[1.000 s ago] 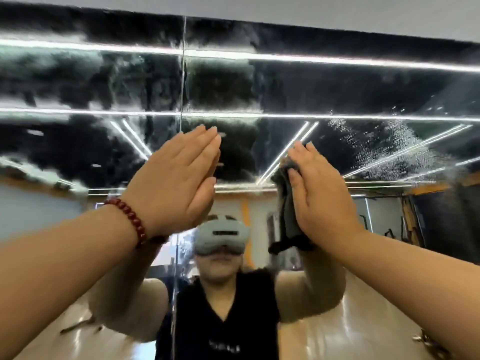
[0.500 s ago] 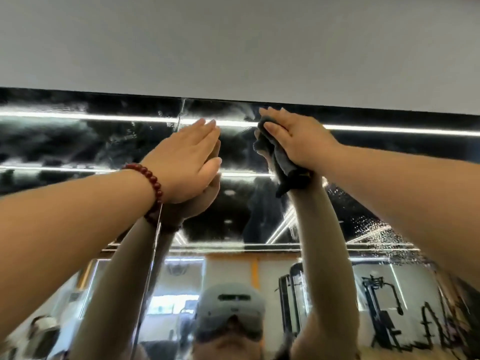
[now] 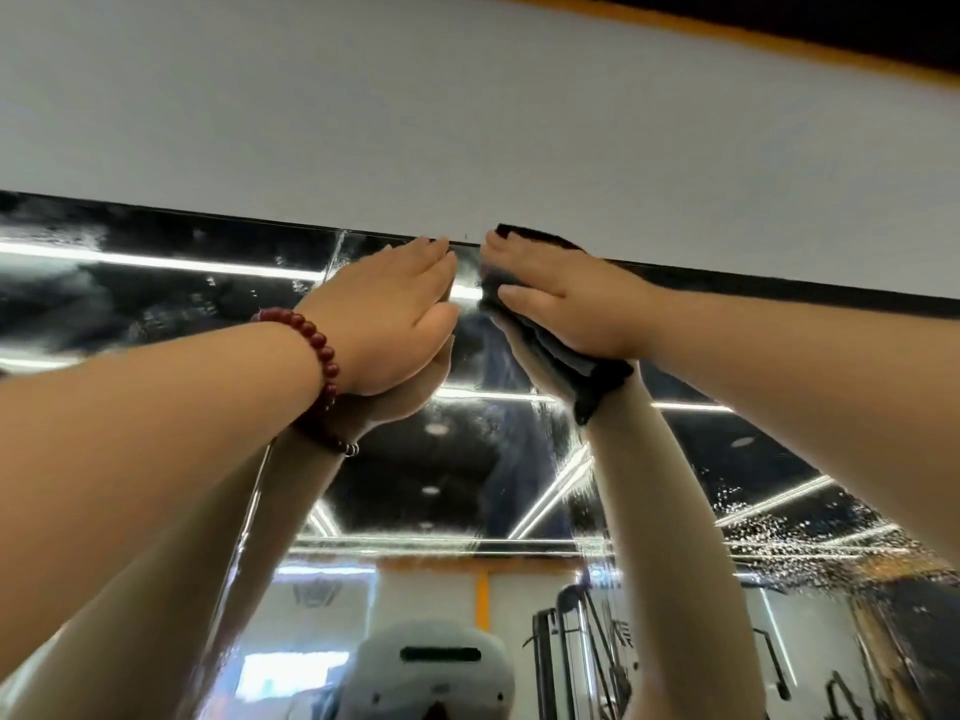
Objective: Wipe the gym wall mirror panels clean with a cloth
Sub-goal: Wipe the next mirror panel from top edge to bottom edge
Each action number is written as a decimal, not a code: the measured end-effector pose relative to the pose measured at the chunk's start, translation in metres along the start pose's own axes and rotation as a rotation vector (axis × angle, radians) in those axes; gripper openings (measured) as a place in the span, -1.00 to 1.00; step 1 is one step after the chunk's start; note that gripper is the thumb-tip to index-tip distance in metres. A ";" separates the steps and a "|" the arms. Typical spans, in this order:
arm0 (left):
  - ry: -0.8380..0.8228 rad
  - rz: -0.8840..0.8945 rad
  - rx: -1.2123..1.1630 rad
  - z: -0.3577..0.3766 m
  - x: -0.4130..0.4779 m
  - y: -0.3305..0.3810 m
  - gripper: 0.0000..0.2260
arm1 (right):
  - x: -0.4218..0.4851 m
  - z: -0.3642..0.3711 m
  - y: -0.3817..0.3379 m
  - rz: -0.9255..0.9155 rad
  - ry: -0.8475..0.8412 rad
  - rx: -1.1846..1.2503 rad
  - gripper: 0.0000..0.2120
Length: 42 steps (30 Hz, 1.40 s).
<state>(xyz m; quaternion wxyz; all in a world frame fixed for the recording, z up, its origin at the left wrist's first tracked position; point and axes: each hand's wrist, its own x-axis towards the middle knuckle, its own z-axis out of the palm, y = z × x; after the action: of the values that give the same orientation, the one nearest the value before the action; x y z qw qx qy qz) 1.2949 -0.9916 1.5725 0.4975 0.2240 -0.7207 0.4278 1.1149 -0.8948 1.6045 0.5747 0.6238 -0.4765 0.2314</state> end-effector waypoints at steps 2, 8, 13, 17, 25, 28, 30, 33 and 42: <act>0.002 0.009 0.003 0.000 0.000 0.000 -0.50 | -0.014 0.003 -0.004 -0.112 -0.034 -0.049 -0.51; 0.002 0.010 -0.002 0.000 -0.003 0.000 -0.38 | -0.012 -0.003 -0.003 -0.038 -0.079 -0.006 -0.39; -0.012 0.005 -0.009 0.001 -0.003 -0.001 -0.46 | 0.008 0.000 -0.012 0.044 -0.062 -0.065 -0.45; -0.038 0.024 -0.023 -0.001 -0.012 0.000 -0.29 | -0.040 0.011 -0.027 -0.178 -0.101 -0.100 -0.46; -0.080 0.115 -0.008 0.000 -0.038 0.001 -0.30 | -0.031 0.010 -0.018 0.016 -0.011 0.037 -0.51; -0.029 0.102 -0.022 0.005 -0.040 0.000 -0.31 | -0.004 0.005 -0.007 0.110 0.028 0.022 -0.53; 0.006 0.089 -0.046 0.007 -0.040 -0.001 -0.31 | -0.005 0.007 -0.009 0.040 0.021 0.001 -0.52; 0.045 0.080 -0.061 0.010 -0.042 -0.003 -0.31 | -0.046 0.021 -0.029 -0.175 -0.026 -0.020 -0.49; -0.031 0.094 -0.049 -0.002 -0.058 -0.004 -0.31 | -0.077 0.017 -0.040 -0.076 0.064 0.118 -0.56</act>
<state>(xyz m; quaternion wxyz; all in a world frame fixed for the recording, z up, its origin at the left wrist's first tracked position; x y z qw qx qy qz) 1.3220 -0.9982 1.5218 0.4708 0.1844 -0.7484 0.4292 1.1108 -0.8895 1.5163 0.5602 0.6666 -0.4194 0.2567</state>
